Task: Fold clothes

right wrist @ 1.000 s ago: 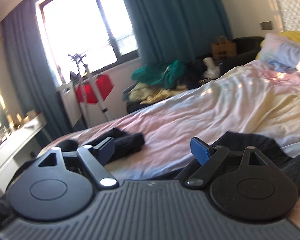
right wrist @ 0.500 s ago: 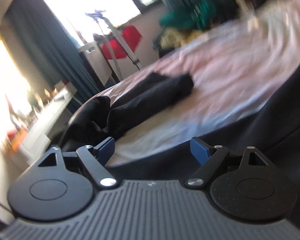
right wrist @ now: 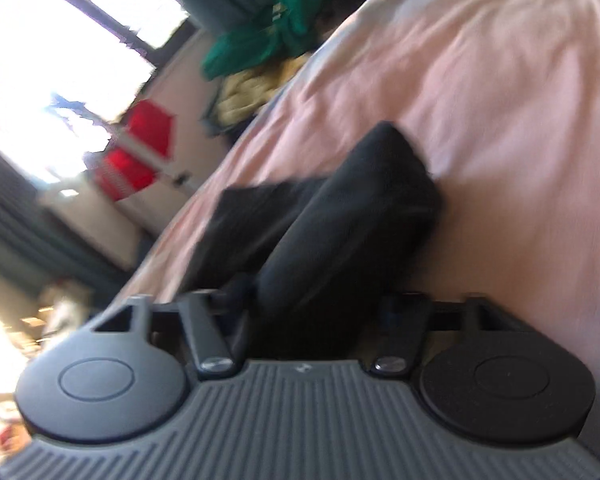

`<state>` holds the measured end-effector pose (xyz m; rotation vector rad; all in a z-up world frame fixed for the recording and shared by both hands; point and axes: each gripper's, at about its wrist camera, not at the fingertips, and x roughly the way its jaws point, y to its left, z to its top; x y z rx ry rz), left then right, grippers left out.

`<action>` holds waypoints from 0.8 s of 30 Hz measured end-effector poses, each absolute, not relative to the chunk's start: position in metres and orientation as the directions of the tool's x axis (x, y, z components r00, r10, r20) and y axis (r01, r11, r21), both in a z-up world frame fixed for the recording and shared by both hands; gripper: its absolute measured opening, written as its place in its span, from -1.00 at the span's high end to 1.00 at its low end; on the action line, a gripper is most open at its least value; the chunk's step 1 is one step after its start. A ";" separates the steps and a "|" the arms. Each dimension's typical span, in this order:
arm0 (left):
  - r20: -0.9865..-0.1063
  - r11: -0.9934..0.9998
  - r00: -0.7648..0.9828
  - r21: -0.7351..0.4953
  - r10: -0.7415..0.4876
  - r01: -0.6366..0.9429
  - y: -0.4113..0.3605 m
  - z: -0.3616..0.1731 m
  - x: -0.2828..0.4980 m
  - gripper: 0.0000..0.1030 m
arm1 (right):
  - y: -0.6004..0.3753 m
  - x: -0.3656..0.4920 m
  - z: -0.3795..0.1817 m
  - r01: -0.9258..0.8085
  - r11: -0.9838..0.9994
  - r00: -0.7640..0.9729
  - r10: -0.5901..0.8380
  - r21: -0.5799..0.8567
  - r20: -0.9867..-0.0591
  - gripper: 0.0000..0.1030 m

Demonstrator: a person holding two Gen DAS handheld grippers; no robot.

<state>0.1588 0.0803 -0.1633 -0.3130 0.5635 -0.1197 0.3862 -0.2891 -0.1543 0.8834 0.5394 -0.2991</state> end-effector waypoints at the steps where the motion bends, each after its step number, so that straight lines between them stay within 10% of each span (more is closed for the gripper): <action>1: -0.500 0.945 0.842 -0.325 -0.203 0.035 0.080 -0.164 0.160 -0.98 | -0.295 0.387 -0.152 0.471 0.599 0.825 -0.040 0.648 -0.564 0.53; 13: -0.457 0.924 0.850 -0.373 -0.262 0.084 0.080 -0.156 0.160 -0.98 | -0.434 0.333 -0.056 0.495 0.695 0.861 -0.310 0.522 -0.403 0.71; 24: -0.483 0.944 0.839 -0.314 -0.251 0.102 0.069 -0.159 0.162 -0.97 | -0.502 0.261 -0.156 0.578 0.594 0.775 -0.185 0.560 -0.604 0.52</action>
